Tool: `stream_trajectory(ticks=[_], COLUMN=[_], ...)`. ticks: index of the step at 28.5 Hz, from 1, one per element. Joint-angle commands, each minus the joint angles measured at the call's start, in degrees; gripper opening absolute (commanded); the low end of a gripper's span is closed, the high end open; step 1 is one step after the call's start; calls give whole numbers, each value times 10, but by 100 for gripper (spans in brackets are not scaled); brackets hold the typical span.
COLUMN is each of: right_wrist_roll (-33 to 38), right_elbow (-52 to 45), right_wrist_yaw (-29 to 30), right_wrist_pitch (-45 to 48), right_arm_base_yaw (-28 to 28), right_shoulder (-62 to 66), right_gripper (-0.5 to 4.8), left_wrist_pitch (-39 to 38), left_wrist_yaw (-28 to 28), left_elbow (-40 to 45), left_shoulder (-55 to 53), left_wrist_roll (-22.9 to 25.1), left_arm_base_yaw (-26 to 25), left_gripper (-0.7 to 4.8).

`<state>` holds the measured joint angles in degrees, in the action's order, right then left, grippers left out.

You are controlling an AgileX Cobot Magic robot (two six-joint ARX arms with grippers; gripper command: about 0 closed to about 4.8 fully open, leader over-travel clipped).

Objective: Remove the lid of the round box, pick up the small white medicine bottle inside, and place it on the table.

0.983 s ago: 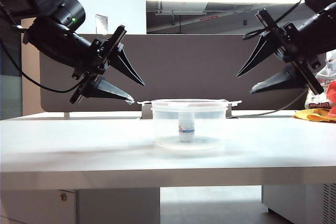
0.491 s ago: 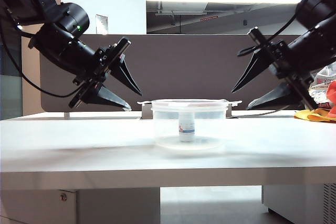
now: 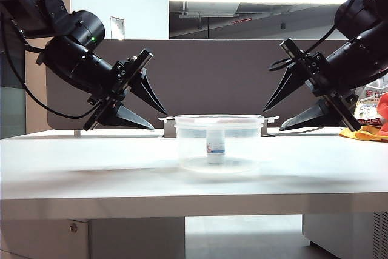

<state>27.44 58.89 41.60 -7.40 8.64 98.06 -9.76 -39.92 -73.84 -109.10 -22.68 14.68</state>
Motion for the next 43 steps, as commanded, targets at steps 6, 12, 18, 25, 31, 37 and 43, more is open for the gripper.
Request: stream_trajectory(ticks=[6, 12, 18, 25, 31, 37, 43], right_wrist_roll=[11, 11, 11, 11, 12, 11, 11], right_elbow=[2, 2, 2, 2, 2, 2, 2], right_wrist_yaw=[-8, -8, -8, -8, 2, 7, 7], right_wrist_pitch=[30, 36, 46, 51, 58, 58, 59], right_arm_base_yaw=[0, 0, 0, 0, 0, 0, 0], right_shoulder=[-1, -1, -1, -1, -1, -1, -1], right_gripper=[154, 102, 32, -2, -1, 0, 1], left_wrist_pitch=[29, 32, 31, 31, 33, 46, 64], left_wrist_yaw=[-4, -9, -15, -15, -14, -15, -20], left_elbow=[-3, -3, -3, -3, -3, -3, -3], left_shoulder=[0, 0, -6, -9, -9, -9, -9], left_wrist_roll=[-14, -16, -16, -16, -16, -12, -12], left_arm_base_yaw=[1, 1, 2, 2, 2, 2, 2], left_gripper=[202, 202, 202, 202, 202, 60, 17])
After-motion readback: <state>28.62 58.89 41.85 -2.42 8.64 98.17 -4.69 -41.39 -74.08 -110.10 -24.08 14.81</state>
